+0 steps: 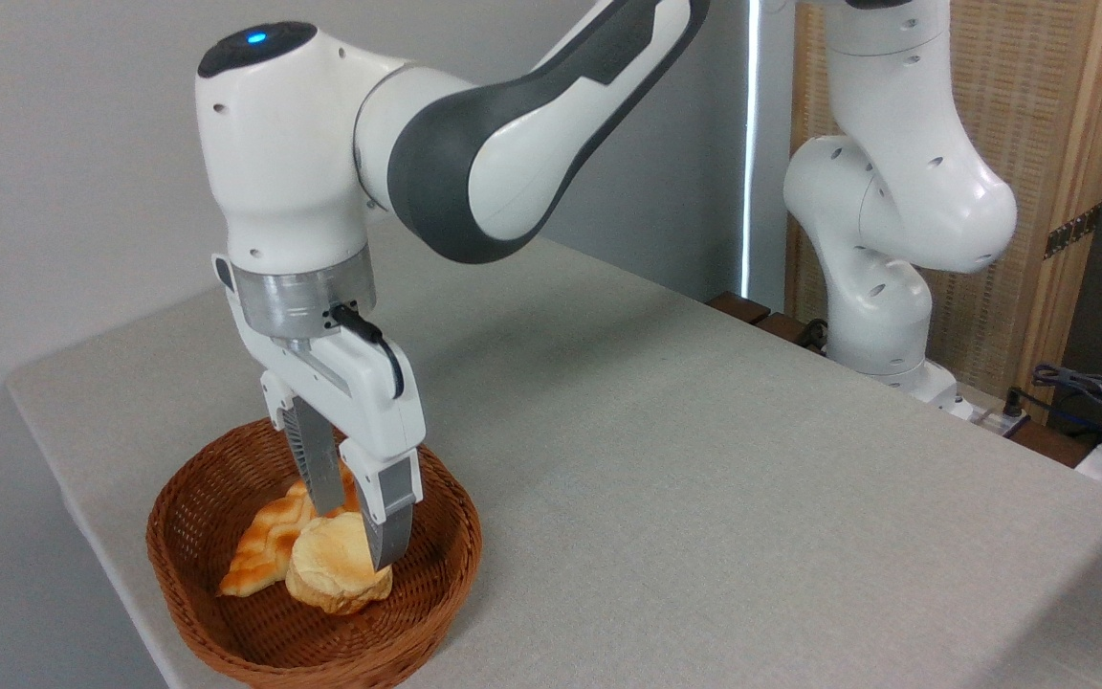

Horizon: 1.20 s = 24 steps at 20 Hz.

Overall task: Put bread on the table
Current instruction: 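Lower the open gripper into the basket around the small round bun, then close the gripper on the small round bun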

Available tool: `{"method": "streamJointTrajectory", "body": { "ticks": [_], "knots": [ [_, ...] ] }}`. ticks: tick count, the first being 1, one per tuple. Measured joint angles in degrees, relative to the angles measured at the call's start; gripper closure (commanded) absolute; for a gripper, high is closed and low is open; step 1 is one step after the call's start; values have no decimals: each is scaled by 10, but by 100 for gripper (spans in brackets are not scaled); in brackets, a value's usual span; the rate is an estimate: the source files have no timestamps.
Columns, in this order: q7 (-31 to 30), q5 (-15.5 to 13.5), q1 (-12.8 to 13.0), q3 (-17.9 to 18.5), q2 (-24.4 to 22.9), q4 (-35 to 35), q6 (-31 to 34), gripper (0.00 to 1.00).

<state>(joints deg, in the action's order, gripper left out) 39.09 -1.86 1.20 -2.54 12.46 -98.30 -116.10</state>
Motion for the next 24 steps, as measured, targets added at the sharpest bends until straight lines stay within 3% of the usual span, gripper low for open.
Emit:
{"method": "streamJointTrajectory", "body": {
  "ticks": [11,13,17,19,24],
  "knots": [
    [0,0,9,-5,27,-1,-23,2],
    [0,0,9,-6,29,-1,-25,25],
    [0,0,9,-6,30,-1,-25,46],
    [0,0,9,-6,30,-1,-25,54],
    [0,0,9,-6,30,-1,-25,59]
  ]
}}
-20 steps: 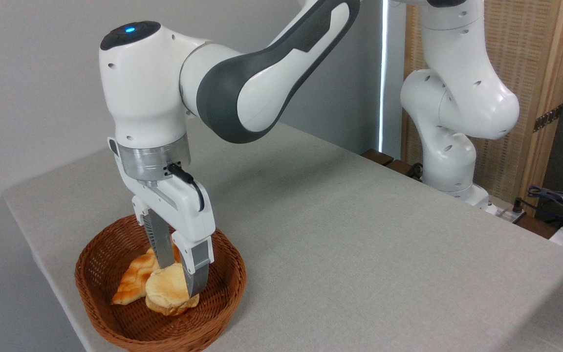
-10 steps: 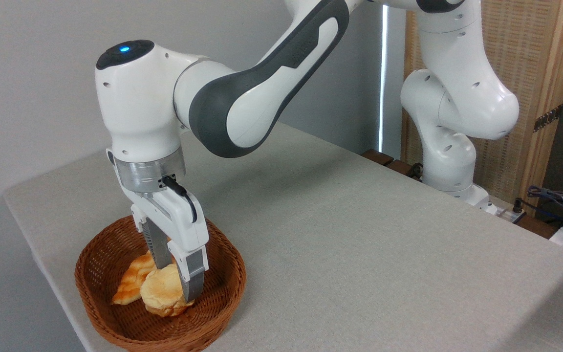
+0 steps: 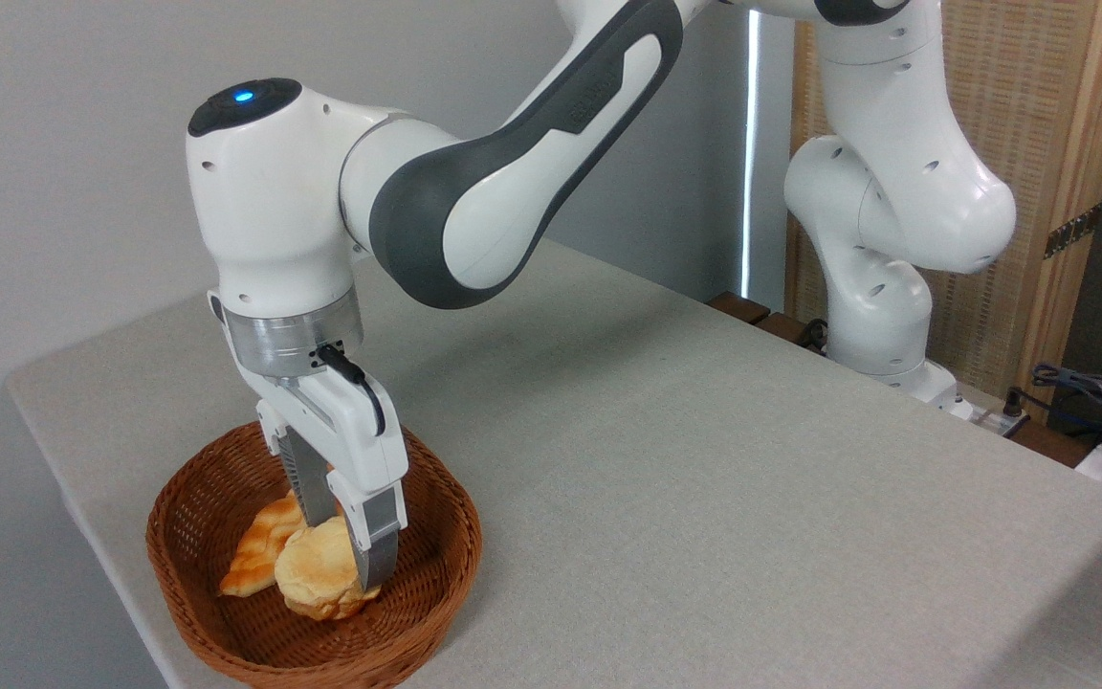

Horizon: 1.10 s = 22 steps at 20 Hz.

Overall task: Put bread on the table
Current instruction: 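Close the gripper on the small round bun, then lift the bun out of the basket and carry it beside the basket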

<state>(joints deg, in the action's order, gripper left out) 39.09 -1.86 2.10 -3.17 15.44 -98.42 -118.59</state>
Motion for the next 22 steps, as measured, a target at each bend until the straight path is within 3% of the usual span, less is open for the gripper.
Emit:
{"method": "streamJointTrajectory", "body": {
  "ticks": [14,18,21,22],
  "knots": [
    [0,0,-1,0,-6,4,4,58],
    [0,-2,-7,2,-36,17,59,55],
    [0,-20,-8,4,-71,21,105,55],
    [6,-24,-8,5,-84,21,125,48]
  ]
}}
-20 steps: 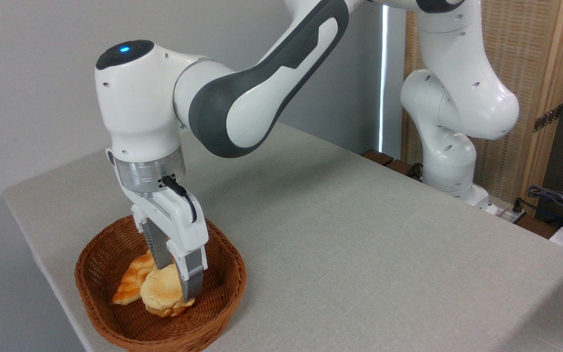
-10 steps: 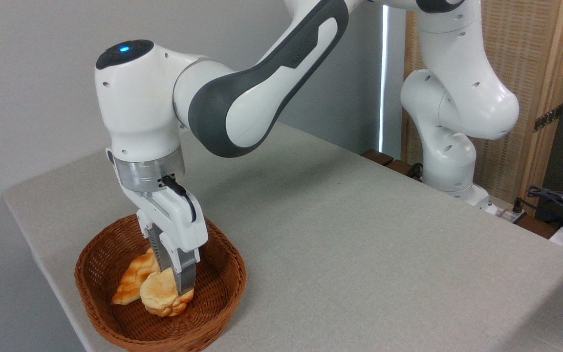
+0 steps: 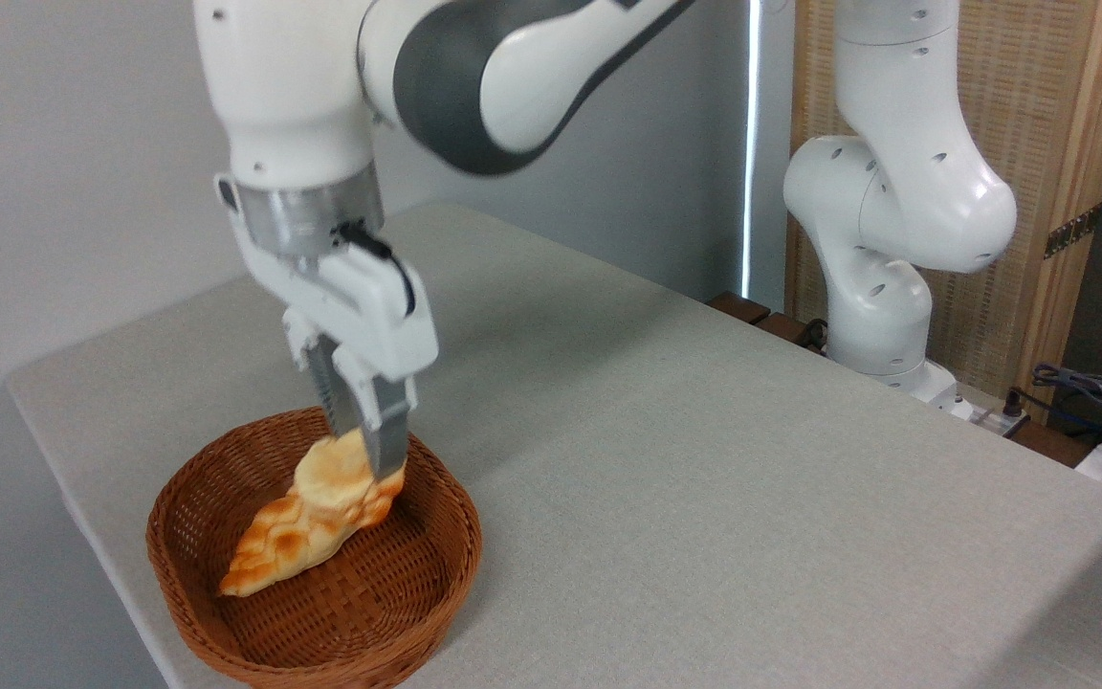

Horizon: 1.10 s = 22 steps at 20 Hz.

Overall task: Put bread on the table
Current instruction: 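Lift the bun out of the basket and carry it beside the basket, then open the gripper to release the bun onto the table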

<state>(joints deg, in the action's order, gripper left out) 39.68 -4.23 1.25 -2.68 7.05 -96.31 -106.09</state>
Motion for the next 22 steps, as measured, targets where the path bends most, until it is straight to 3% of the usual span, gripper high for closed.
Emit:
{"method": "streamJointTrajectory", "body": {
  "ticks": [4,9,12,15,22],
  "knots": [
    [27,-3,-5,1,-38,-4,67,43],
    [46,-3,-5,1,-72,-43,76,23],
    [56,-3,-5,1,-99,-86,76,21],
    [75,-3,-4,1,-115,-134,76,0],
    [79,-3,4,1,-123,-158,76,0]
  ]
}}
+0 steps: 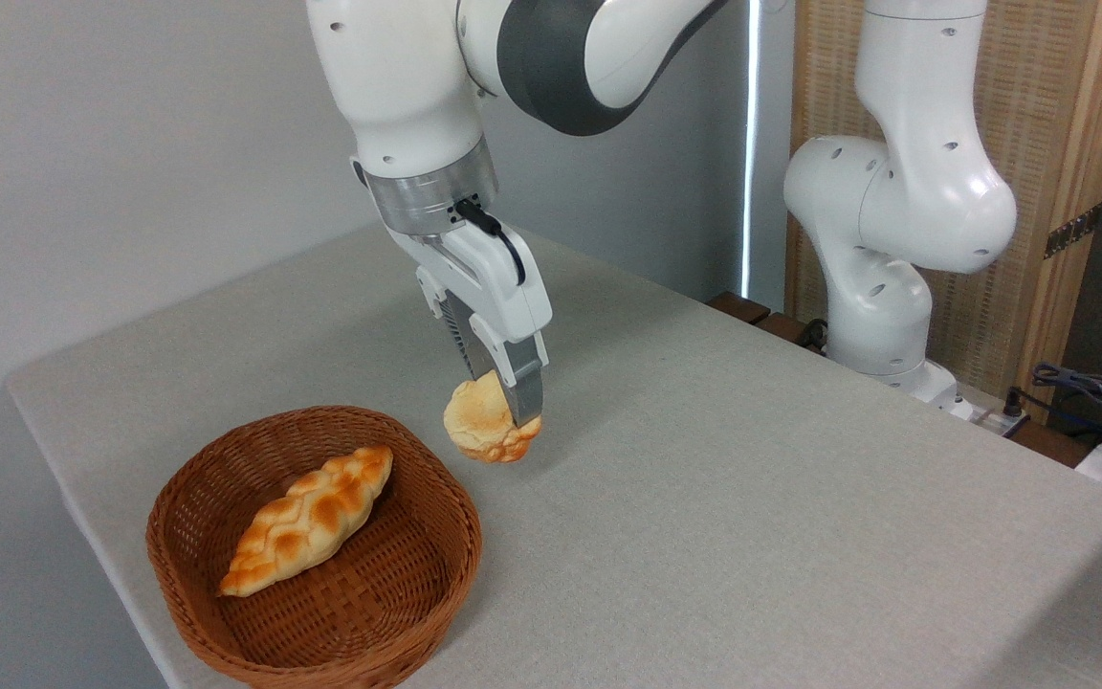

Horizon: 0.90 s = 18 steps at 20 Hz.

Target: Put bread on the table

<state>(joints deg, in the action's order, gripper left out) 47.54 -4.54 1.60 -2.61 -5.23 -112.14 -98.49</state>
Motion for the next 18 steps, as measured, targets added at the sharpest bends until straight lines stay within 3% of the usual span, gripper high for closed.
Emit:
{"method": "streamJointTrajectory", "body": {
  "ticks": [18],
  "knots": [
    [0,0,0,0,-4,0,0,0]
  ]
}}
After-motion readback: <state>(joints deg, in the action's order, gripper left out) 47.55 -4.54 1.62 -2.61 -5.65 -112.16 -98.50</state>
